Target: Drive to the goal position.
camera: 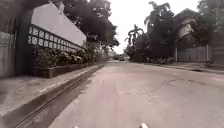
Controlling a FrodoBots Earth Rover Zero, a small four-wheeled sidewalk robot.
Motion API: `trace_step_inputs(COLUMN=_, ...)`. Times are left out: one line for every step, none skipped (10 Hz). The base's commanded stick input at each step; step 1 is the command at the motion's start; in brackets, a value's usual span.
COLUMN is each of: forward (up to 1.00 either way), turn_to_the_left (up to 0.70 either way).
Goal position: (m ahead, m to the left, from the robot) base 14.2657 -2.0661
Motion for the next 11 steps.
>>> trace_step_inputs(forward=0.7, turn_to_the_left=0.0)
trace_step_inputs(forward=0.7, turn_to_the_left=0.0)
trace_step_inputs(forward=0.7, turn_to_the_left=0.0)
trace_step_inputs(forward=0.7, turn_to_the_left=0.0)
trace_step_inputs(forward=0.7, turn_to_the_left=0.0)
trace_step_inputs(forward=0.7, turn_to_the_left=0.0)
trace_step_inputs(forward=0.7, turn_to_the_left=0.0)
trace_step_inputs(forward=0.7, turn_to_the_left=0.0)
trace_step_inputs(forward=0.7, turn_to_the_left=0.0)
trace_step_inputs(forward=0.24, turn_to_the_left=0.0)
trace_step_inputs(forward=0.04, turn_to_the_left=0.0)
